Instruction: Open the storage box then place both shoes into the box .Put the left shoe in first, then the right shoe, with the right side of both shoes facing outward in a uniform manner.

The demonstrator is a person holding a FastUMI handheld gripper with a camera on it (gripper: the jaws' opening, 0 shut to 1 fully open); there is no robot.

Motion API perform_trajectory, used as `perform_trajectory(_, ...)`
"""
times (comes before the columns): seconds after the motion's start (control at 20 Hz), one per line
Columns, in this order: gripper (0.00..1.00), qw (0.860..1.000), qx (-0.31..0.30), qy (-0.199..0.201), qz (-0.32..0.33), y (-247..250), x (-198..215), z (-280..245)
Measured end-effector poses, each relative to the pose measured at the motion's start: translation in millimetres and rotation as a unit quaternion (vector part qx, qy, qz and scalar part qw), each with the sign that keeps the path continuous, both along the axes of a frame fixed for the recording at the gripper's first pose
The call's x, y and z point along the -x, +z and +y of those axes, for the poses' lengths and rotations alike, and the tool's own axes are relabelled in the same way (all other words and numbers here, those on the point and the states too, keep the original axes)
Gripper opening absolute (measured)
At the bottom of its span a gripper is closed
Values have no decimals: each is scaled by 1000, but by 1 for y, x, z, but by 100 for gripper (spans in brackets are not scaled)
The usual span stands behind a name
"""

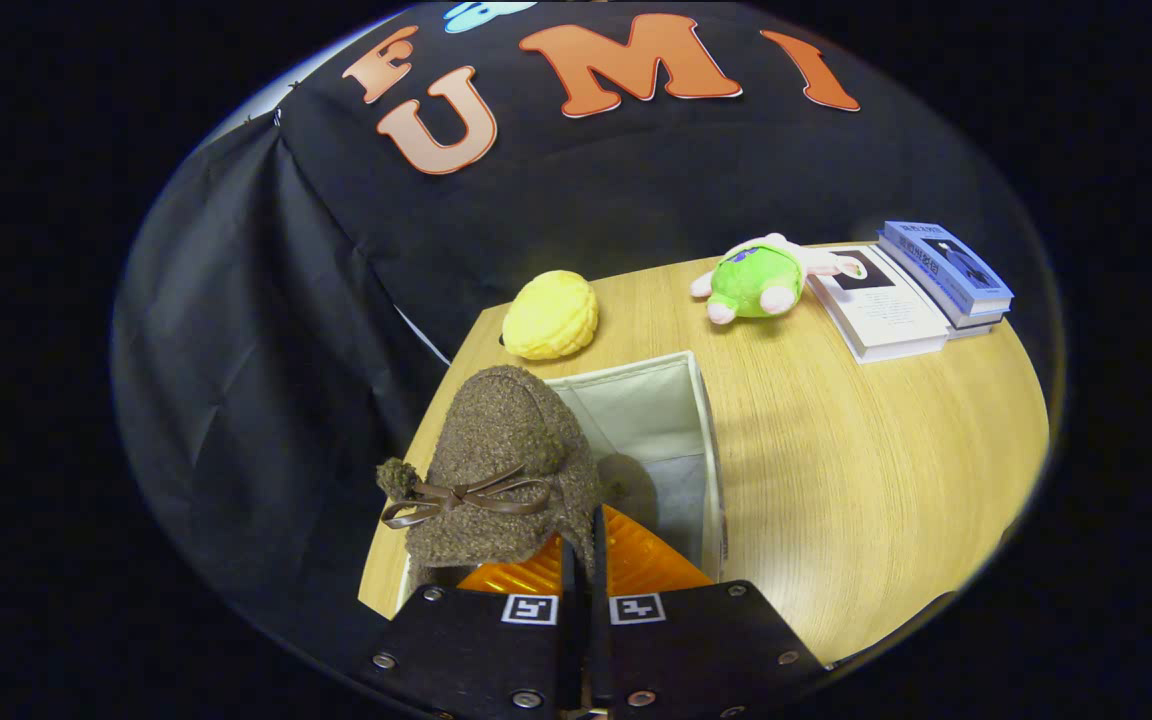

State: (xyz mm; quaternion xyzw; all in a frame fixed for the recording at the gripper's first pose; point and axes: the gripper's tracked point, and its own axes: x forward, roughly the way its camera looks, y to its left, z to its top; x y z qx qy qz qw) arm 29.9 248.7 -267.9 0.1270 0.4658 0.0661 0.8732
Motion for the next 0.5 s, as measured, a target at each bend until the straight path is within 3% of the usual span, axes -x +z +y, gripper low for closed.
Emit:
perform_trajectory(0.15, 7, 999, 20, -18, 22, -19, 5, -7)
perform_trajectory(0.3, 20, 1000, 11, 0, 27, -24, 6, 3)
perform_trajectory(0.5, 38, 999, -37, -10, 18, -7, 12, 11)
